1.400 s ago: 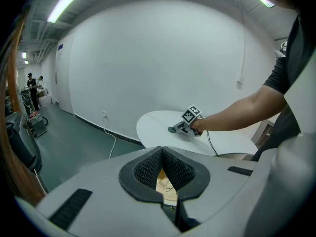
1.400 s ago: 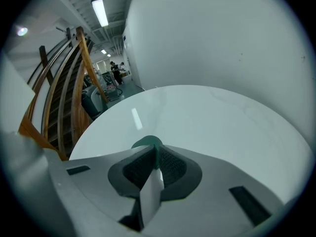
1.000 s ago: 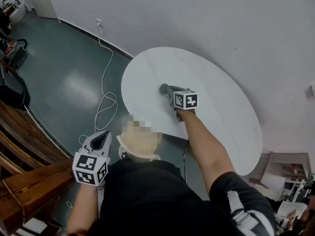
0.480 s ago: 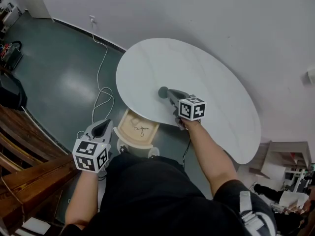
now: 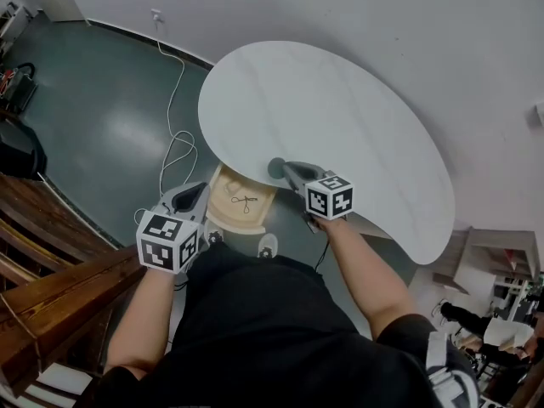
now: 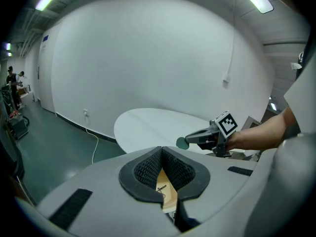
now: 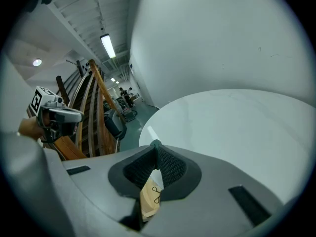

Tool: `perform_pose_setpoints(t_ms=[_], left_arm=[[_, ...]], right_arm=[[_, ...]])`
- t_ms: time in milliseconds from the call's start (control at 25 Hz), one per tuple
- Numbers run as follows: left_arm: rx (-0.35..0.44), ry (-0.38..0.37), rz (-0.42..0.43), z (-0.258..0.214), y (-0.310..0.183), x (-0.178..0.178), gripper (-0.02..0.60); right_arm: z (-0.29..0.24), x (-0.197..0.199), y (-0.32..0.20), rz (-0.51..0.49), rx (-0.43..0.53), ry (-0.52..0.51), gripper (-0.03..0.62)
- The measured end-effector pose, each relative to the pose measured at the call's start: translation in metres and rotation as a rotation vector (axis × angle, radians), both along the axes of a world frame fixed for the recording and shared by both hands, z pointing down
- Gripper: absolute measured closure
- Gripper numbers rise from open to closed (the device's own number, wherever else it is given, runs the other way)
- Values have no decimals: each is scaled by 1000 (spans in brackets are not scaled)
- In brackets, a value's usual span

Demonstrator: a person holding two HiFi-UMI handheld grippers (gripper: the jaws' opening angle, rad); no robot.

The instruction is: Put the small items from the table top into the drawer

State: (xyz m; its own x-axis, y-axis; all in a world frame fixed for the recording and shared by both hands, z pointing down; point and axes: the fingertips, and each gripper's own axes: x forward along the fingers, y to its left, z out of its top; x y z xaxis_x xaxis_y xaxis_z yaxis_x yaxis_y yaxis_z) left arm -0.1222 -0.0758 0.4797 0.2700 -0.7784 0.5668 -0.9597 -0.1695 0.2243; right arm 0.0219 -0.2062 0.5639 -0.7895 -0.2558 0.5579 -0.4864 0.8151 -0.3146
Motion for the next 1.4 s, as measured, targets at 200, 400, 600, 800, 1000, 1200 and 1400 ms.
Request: perform_pose_setpoints(t_ms=[200, 400, 600, 800, 1000, 1200, 1400], left_arm=[[-3, -7, 5, 0, 5, 1, 566], [-14, -10, -15, 4, 14, -8, 566], [-28, -26, -36, 7, 25, -19, 566], [-39, -56, -44, 14, 37, -27, 566], [-78, -76, -56, 33, 54, -32, 566], [-98, -60, -91, 44, 66, -39, 566], [-109, -40, -116, 50, 70, -45, 566]], right_arm=[[23, -8, 40, -87, -5, 61, 572], [56, -30, 75, -258, 69, 173, 572], [90, -55, 112, -472, 136, 285, 572], [134, -75, 135, -630, 156, 393, 571], [182, -87, 143, -693, 136, 481, 571], [213, -95, 148, -730, 124, 545, 571], [233, -97, 156, -778, 128, 599, 571]])
